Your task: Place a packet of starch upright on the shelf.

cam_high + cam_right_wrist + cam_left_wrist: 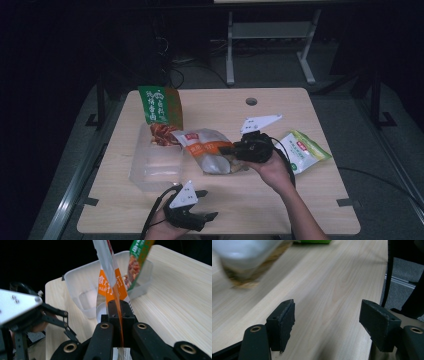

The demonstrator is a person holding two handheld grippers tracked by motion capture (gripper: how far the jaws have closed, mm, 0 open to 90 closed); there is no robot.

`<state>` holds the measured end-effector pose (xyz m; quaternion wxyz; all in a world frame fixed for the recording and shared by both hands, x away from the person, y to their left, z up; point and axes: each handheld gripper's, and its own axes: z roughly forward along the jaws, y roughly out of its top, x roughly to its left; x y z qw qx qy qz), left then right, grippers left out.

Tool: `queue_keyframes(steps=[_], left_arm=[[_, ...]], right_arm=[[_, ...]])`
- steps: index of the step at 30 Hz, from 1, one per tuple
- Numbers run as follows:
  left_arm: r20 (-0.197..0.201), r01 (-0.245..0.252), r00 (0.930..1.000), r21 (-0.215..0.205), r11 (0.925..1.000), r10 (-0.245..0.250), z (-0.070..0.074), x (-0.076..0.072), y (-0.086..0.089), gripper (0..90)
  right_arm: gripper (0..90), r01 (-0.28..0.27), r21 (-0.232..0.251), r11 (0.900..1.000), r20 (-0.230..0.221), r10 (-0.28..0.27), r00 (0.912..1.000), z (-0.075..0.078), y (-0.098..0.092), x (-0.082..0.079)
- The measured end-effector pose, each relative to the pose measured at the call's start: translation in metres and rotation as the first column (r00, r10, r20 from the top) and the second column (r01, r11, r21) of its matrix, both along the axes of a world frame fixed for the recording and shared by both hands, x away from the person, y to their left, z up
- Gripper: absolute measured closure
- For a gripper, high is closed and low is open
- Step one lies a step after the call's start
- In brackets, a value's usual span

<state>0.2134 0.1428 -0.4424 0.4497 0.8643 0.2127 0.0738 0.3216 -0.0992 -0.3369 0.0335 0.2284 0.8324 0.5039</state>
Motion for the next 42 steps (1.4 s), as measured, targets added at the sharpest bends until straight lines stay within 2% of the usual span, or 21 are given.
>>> queue_keyframes(steps=[3,7,9,12,15,17,18,19,21,24,26,27,29,33,34,36,37,39,40,42], left_arm=[[0.01,0.011,0.9999,0.018,0.9998,-0.011,-0.001,0.0,0.0,28.2],[0.008,0.006,1.0,0.007,1.0,-0.006,0.0,0.001,0.001,28.2],[0.011,0.006,0.9999,0.003,1.0,-0.006,0.0,0.001,0.002,28.2],[0.01,0.001,1.0,-0.018,0.9998,-0.001,0.0,0.0,0.001,28.2],[0.008,0.003,1.0,-0.011,0.9999,-0.003,0.001,-0.002,0.001,28.1],[0.007,0.004,1.0,-0.013,0.9999,-0.004,0.001,-0.002,0.001,28.0],[0.015,0.011,0.9998,-0.01,0.9999,-0.011,0.001,-0.002,0.001,28.0],[0.015,0.011,0.9998,-0.01,0.9999,-0.011,0.001,-0.002,0.001,28.0],[0.017,0.012,0.9998,-0.012,0.9999,-0.011,0.001,-0.002,0.001,28.0],[0.016,0.014,0.9998,-0.013,0.9998,-0.014,0.001,-0.002,0.001,28.0],[0.018,0.018,0.9997,-0.015,0.9997,-0.018,0.001,-0.002,0.001,28.0],[0.009,0.013,0.9999,-0.014,0.9998,-0.013,0.001,-0.002,0.001,28.0],[0.01,0.014,0.9998,-0.014,0.9998,-0.014,0.001,-0.002,0.002,27.9],[0.007,0.013,0.9999,-0.014,0.9998,-0.013,0.002,-0.003,0.002,27.9],[0.012,0.017,0.9998,-0.008,0.9998,-0.017,0.002,-0.002,0.003,28.0],[0.01,0.016,0.9998,-0.012,0.9998,-0.016,0.002,-0.002,0.003,27.9],[0.014,0.018,0.9997,-0.011,0.9998,-0.018,0.003,-0.002,0.004,28.0],[0.008,0.014,0.9999,-0.019,0.9997,-0.013,0.002,-0.003,0.003,28.0],[0.01,0.019,0.9998,-0.016,0.9997,-0.019,0.002,-0.003,0.004,28.0],[0.01,0.02,0.9997,-0.012,0.9997,-0.02,0.003,-0.003,0.004,28.0]], right_arm=[[89.9,-0.027,-0.002,1.0,0.0,0.027,0.9996,0.005,0.013,0.002],[89.9,-0.064,0.004,0.998,-0.002,0.064,0.9979,0.012,0.031,0.005],[89.9,-0.084,0.002,0.996,0.01,0.084,0.9964,0.015,0.04,0.008],[89.9,-0.113,0.01,0.994,0.016,0.113,0.9935,0.02,0.054,0.011],[89.9,-0.135,0.028,0.99,0.012,0.135,0.9908,0.025,0.069,0.014],[89.9,-0.142,0.028,0.989,0.011,0.142,0.9899,0.026,0.073,0.015],[89.9,-0.156,0.031,0.987,0.013,0.155,0.9878,0.027,0.085,0.019],[89.9,-0.156,0.031,0.987,0.013,0.155,0.9878,0.027,0.085,0.019],[89.9,-0.174,0.028,0.984,0.011,0.174,0.9848,0.026,0.098,0.022],[89.9,-0.195,0.029,0.98,0.017,0.194,0.9808,0.023,0.113,0.026],[89.9,-0.207,0.031,0.978,0.005,0.207,0.9783,0.021,0.123,0.028],[89.9,-0.224,0.025,0.974,0.004,0.224,0.9747,0.019,0.132,0.03],[89.9,-0.229,0.028,0.973,-0.003,0.229,0.9735,0.018,0.136,0.031],[89.9,-0.268,0.025,0.963,-0.024,0.268,0.963,0.01,0.156,0.036],[89.9,-0.279,0.027,0.96,-0.042,0.28,0.9589,0.005,0.165,0.039],[89.9,-0.289,0.028,0.957,-0.04,0.29,0.9561,0.003,0.168,0.041],[89.9,-0.297,0.047,0.954,-0.068,0.3,0.9516,-0.003,0.176,0.044],[89.9,-0.301,0.049,0.952,-0.074,0.304,0.9498,-0.006,0.178,0.046],[89.8,-0.303,0.052,0.952,-0.101,0.307,0.9464,-0.015,0.182,0.05],[89.8,-0.298,0.047,0.953,-0.114,0.302,0.9466,-0.019,0.184,0.051]])
